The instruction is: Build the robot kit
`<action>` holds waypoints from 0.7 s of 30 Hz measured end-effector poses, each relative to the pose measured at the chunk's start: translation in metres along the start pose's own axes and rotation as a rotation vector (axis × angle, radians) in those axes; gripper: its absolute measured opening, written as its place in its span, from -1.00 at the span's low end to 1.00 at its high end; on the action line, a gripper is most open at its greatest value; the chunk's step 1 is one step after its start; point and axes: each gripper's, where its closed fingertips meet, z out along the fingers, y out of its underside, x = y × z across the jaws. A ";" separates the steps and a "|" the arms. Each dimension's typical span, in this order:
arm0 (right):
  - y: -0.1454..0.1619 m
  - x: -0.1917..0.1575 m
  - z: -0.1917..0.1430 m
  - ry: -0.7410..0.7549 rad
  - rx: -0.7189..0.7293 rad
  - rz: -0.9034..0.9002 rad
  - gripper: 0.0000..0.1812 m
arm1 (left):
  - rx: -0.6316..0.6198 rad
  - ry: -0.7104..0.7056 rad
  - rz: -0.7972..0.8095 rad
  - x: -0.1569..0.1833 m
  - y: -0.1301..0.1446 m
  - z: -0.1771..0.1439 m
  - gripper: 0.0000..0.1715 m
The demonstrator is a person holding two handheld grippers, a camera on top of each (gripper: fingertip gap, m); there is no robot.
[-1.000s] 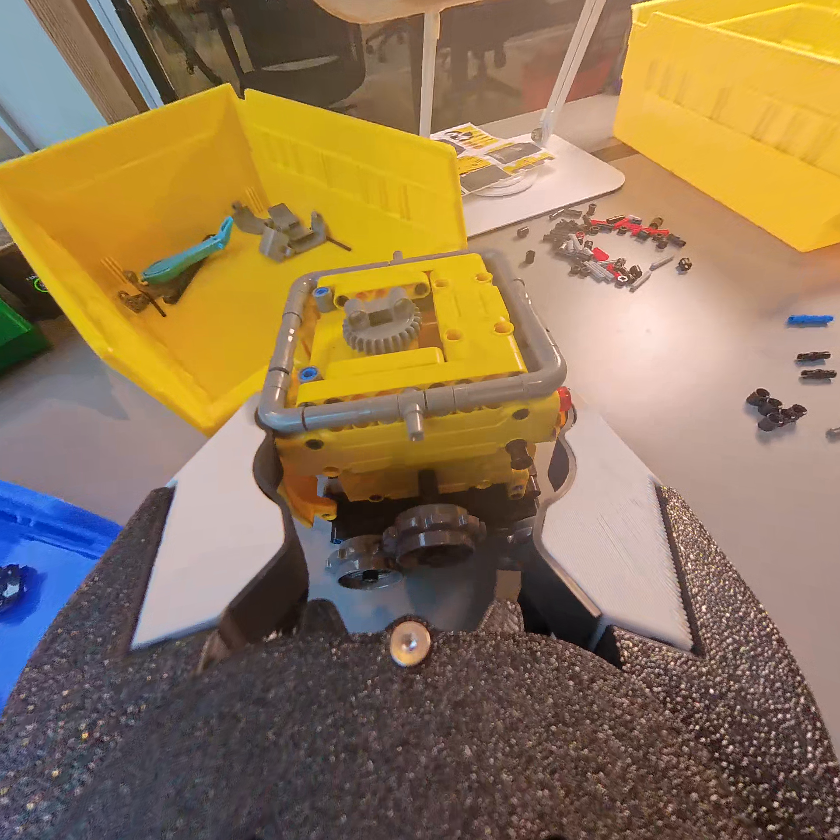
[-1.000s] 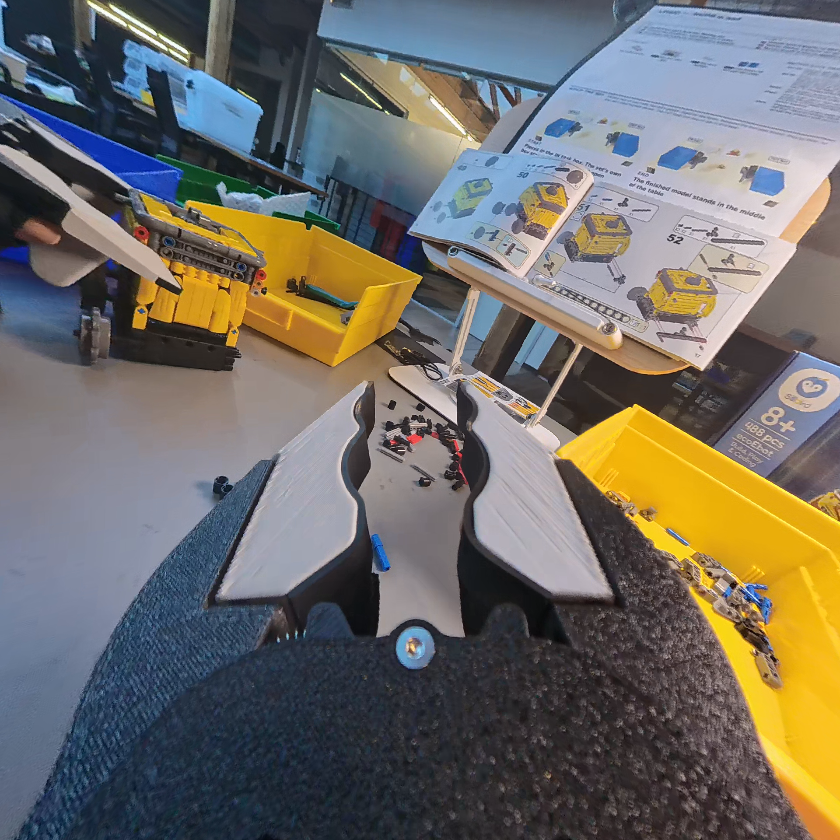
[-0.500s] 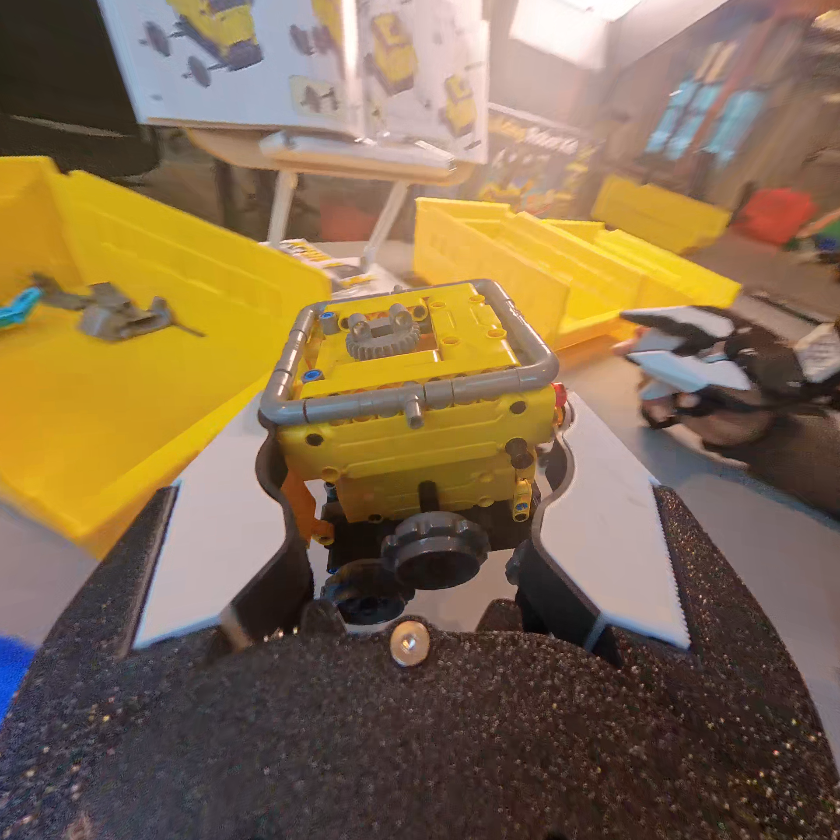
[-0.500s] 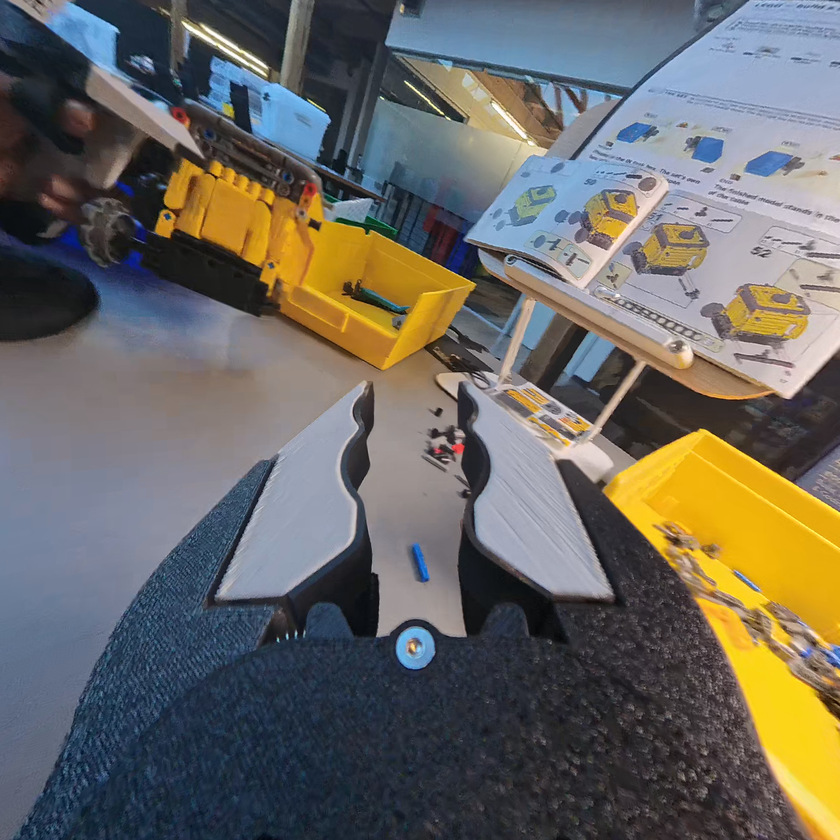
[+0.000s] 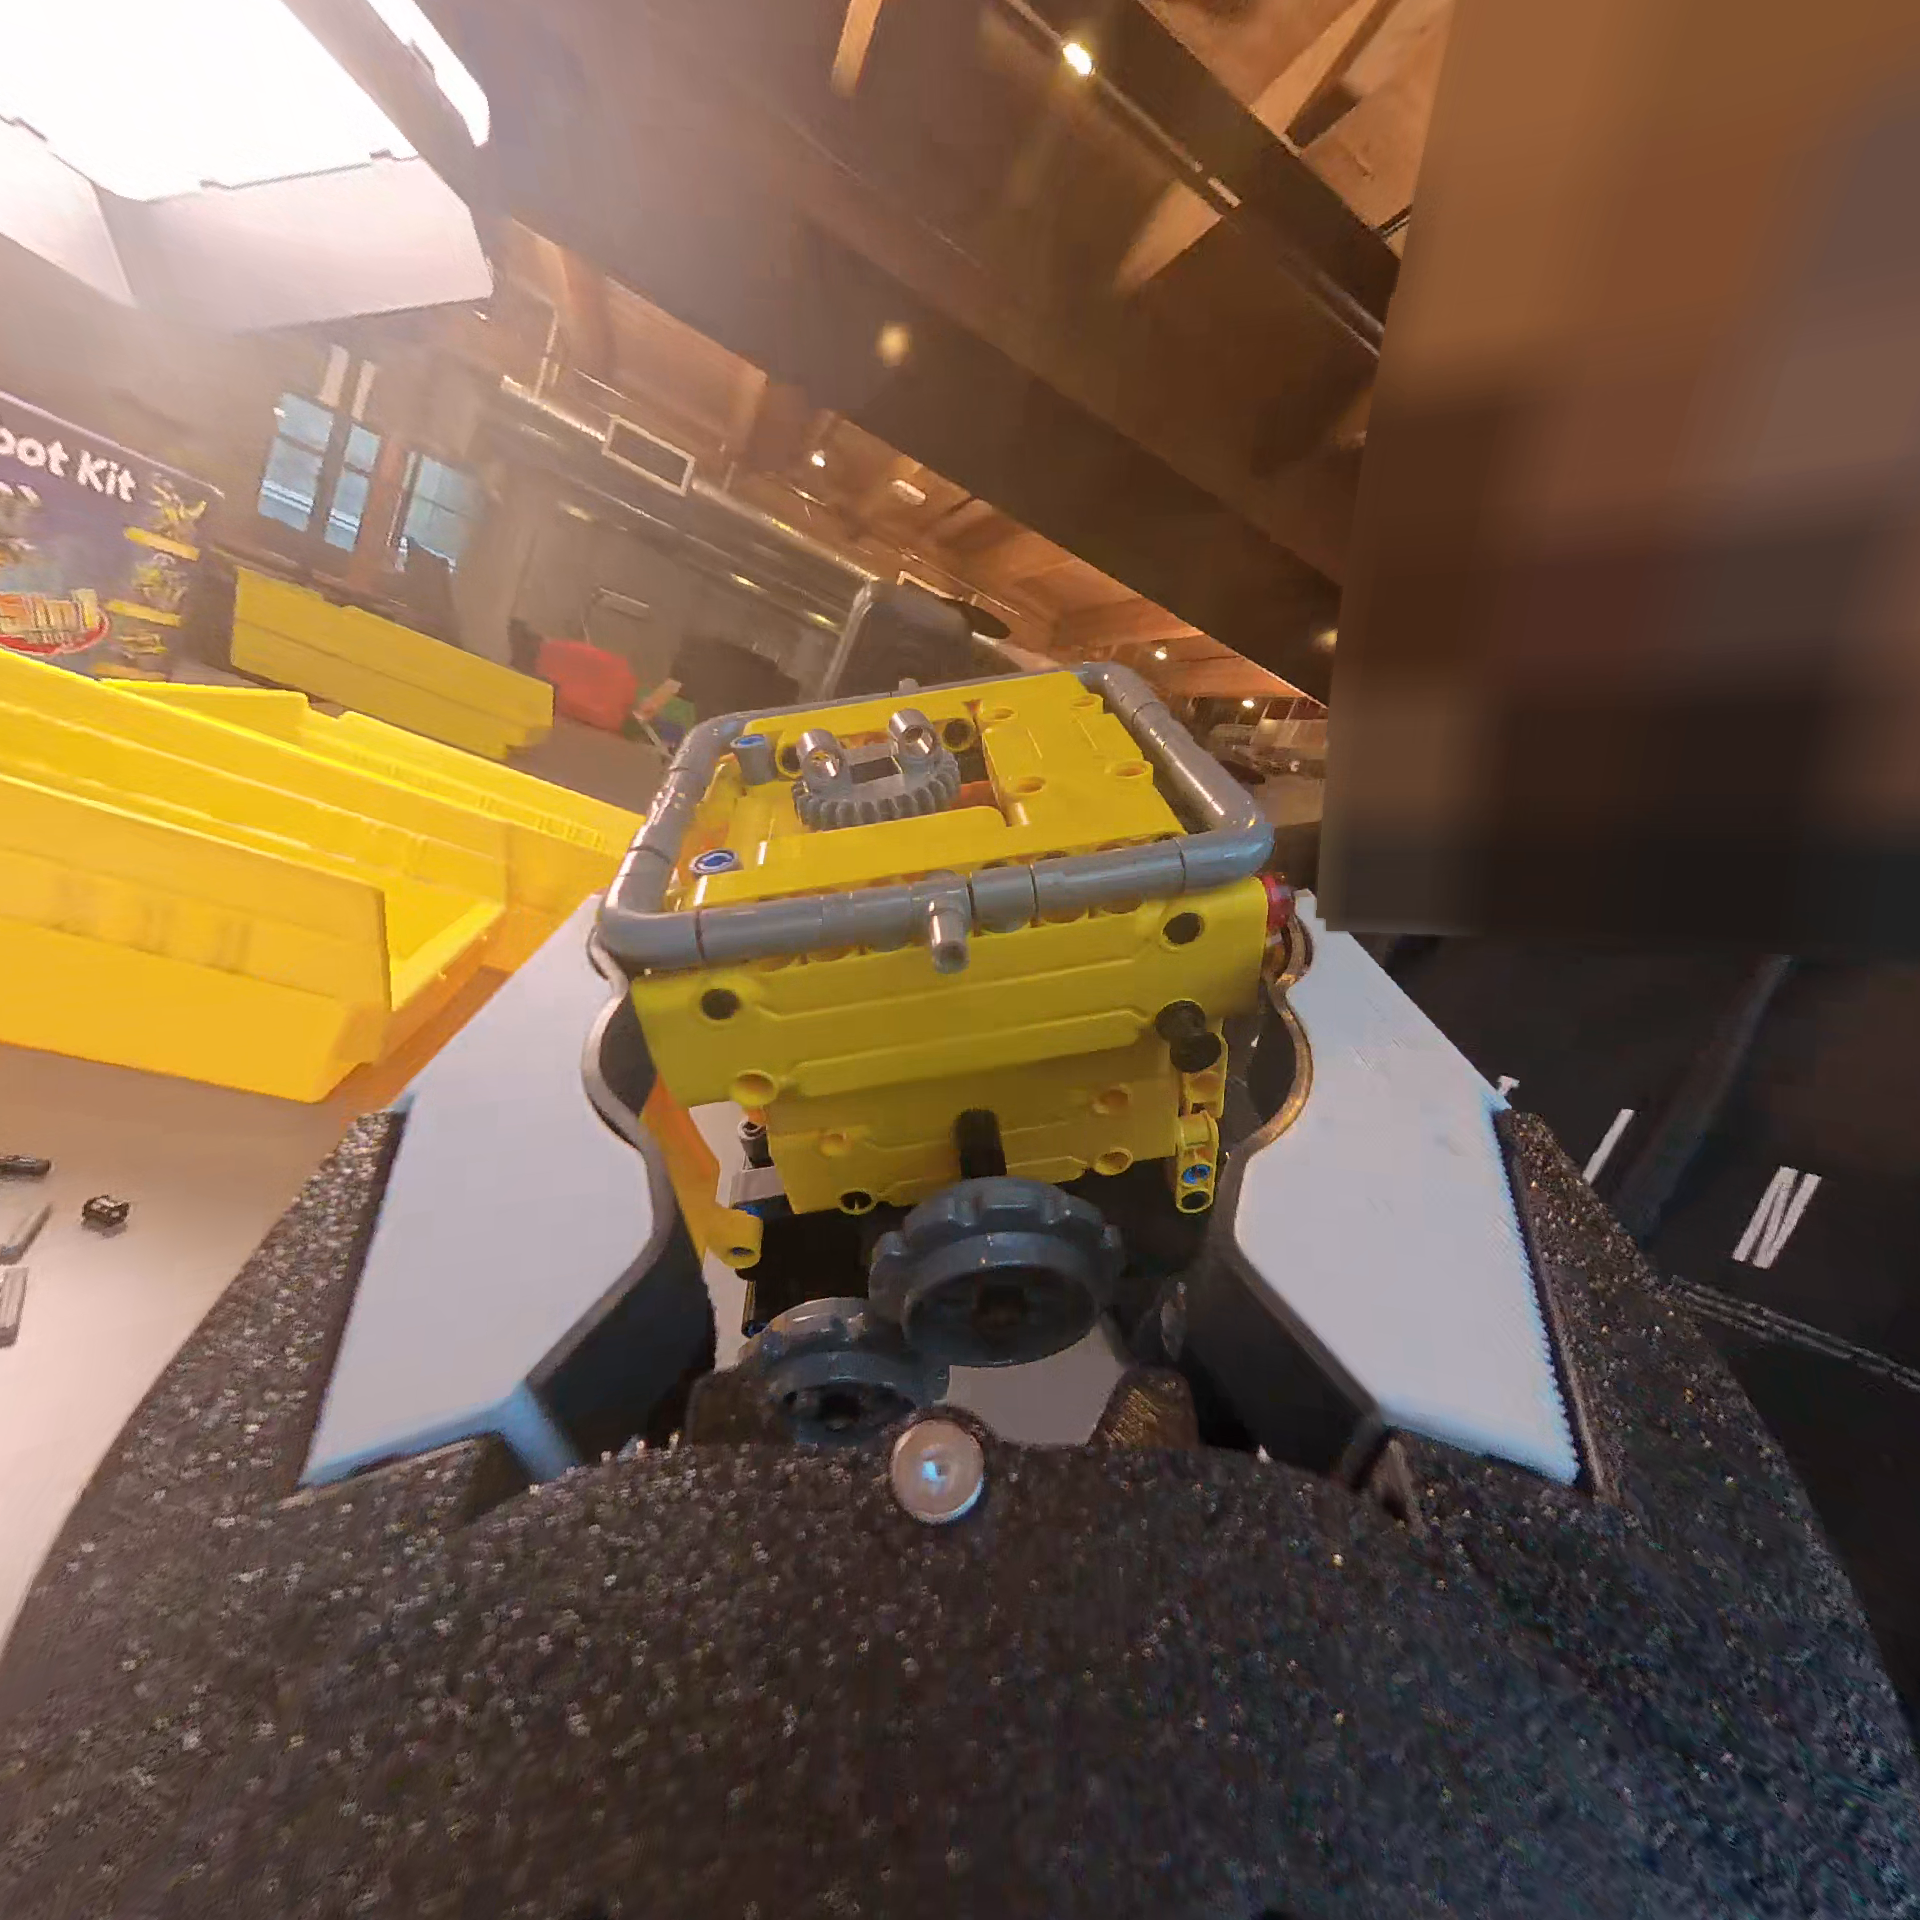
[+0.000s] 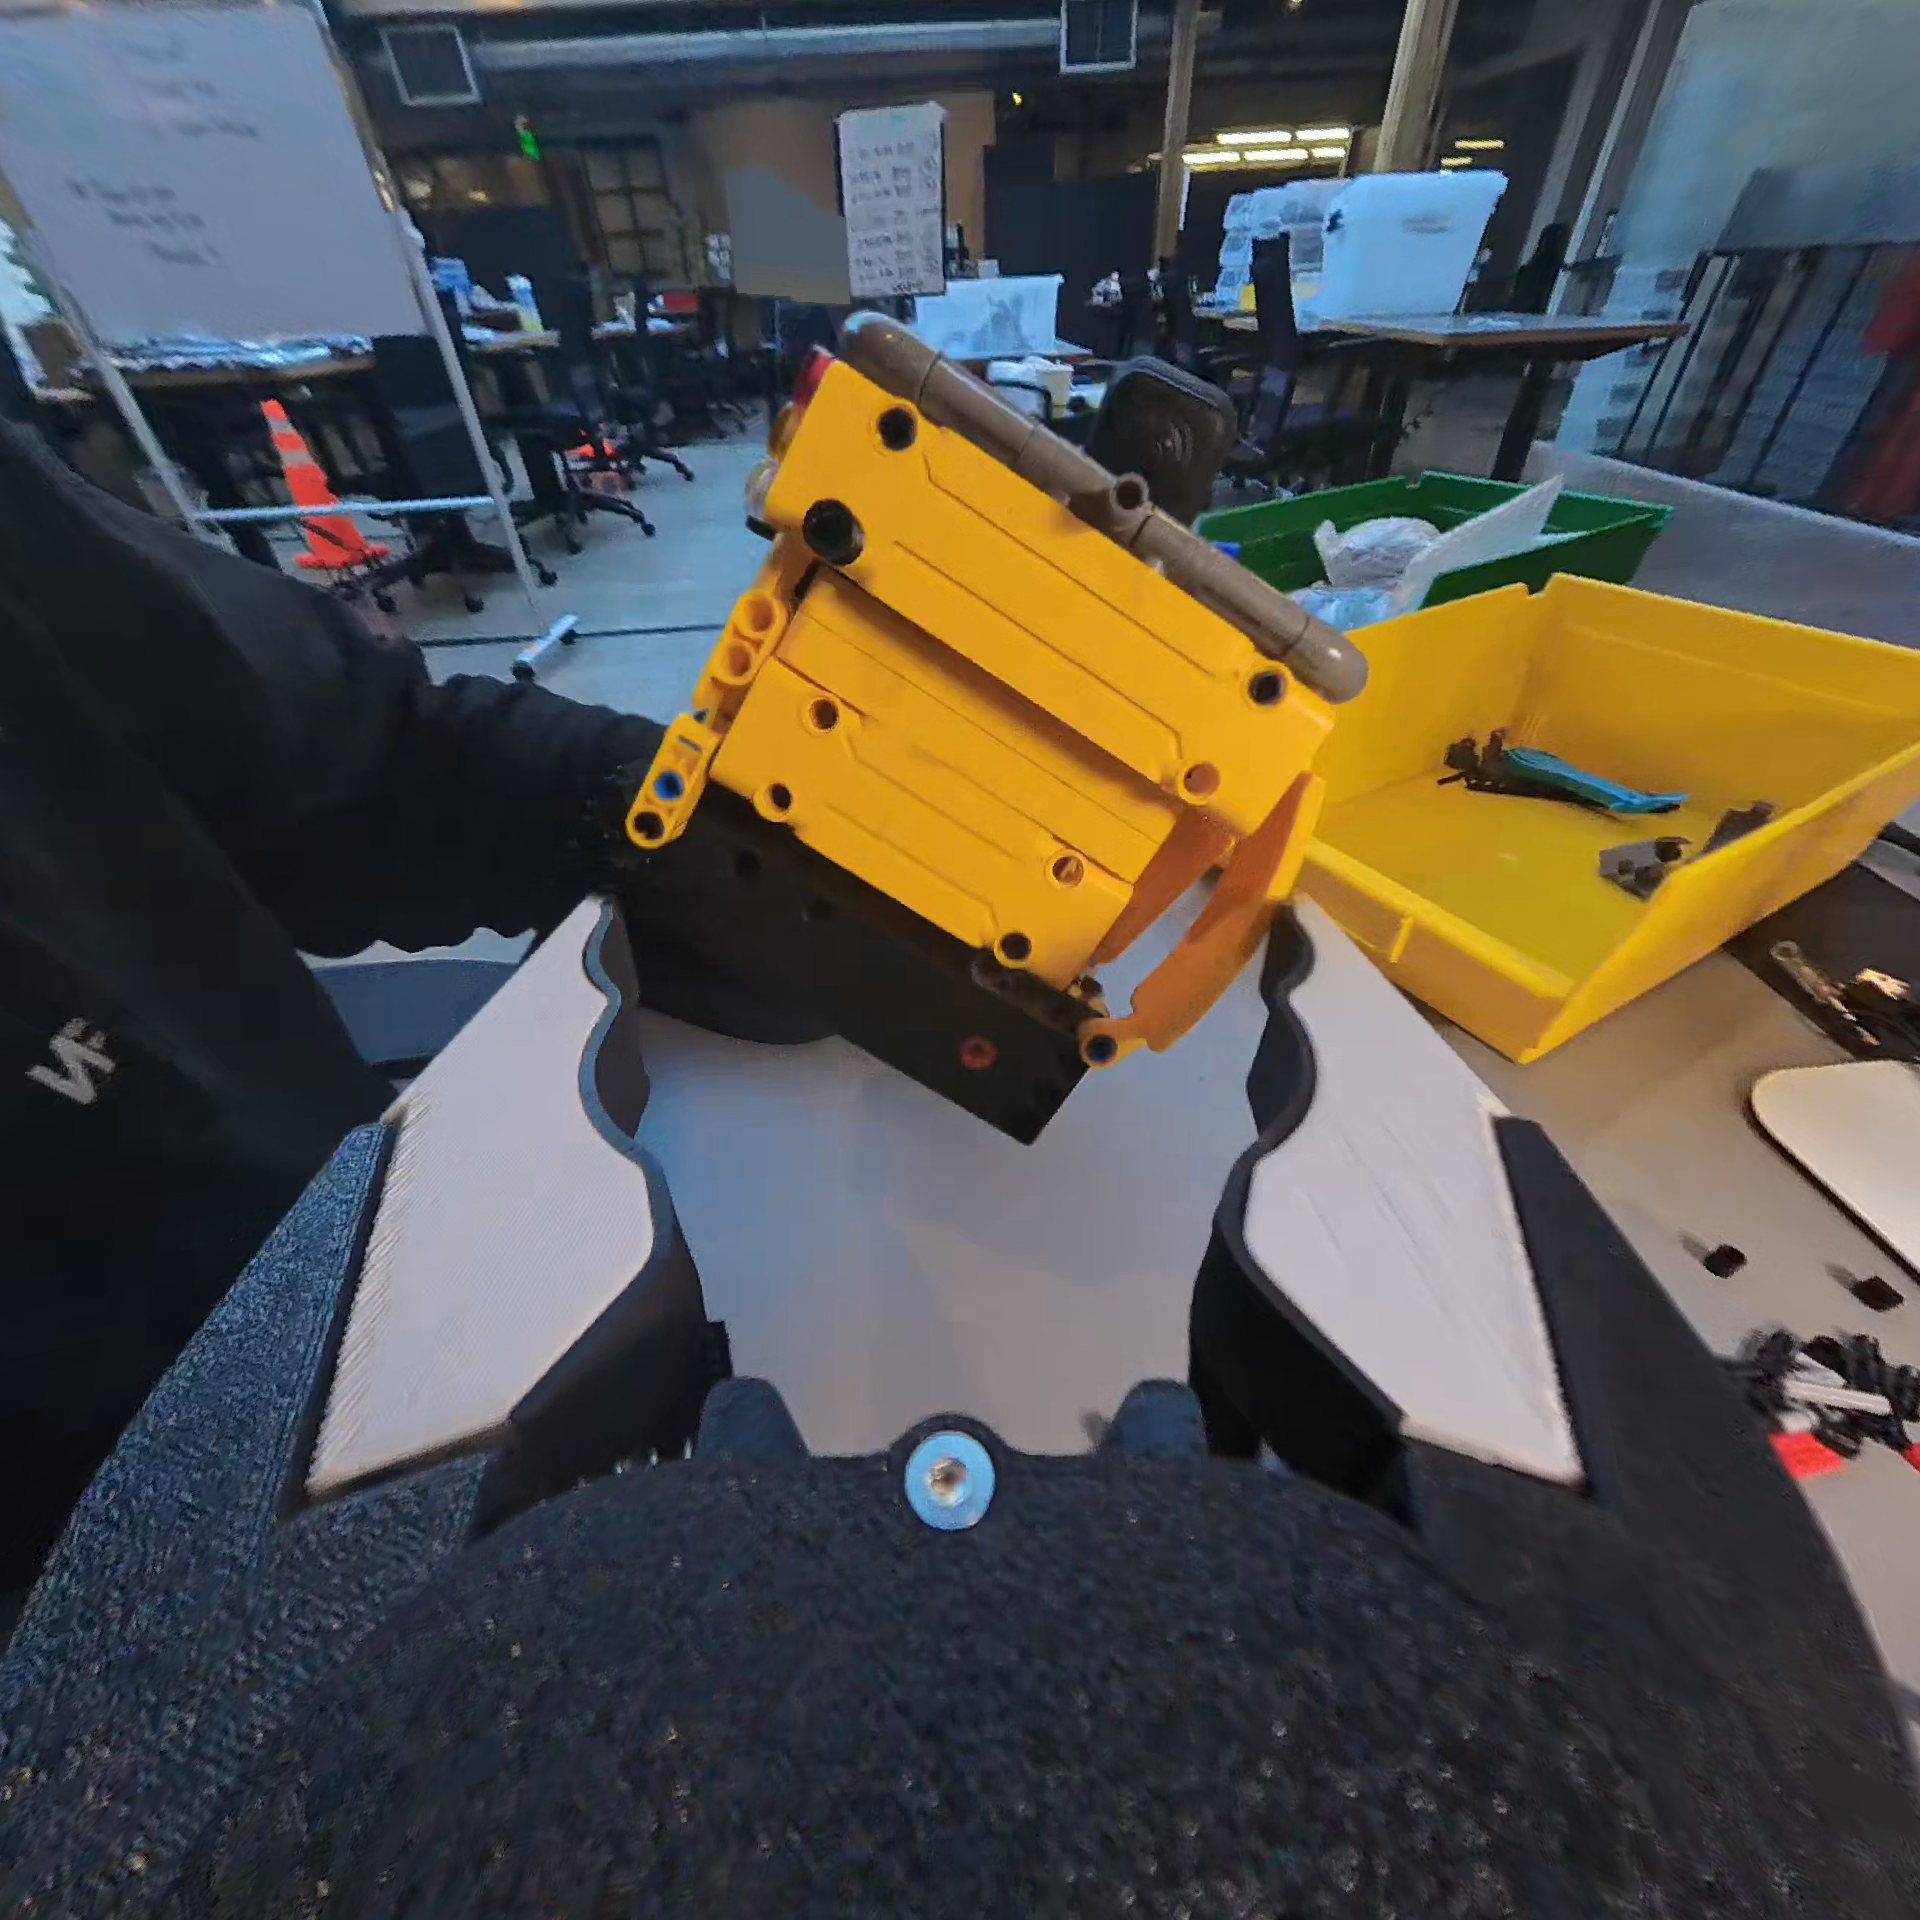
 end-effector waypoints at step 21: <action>0.068 0.053 0.015 -0.020 -0.175 0.245 0.50 | -0.338 -0.238 0.058 -0.071 0.055 -0.021 0.35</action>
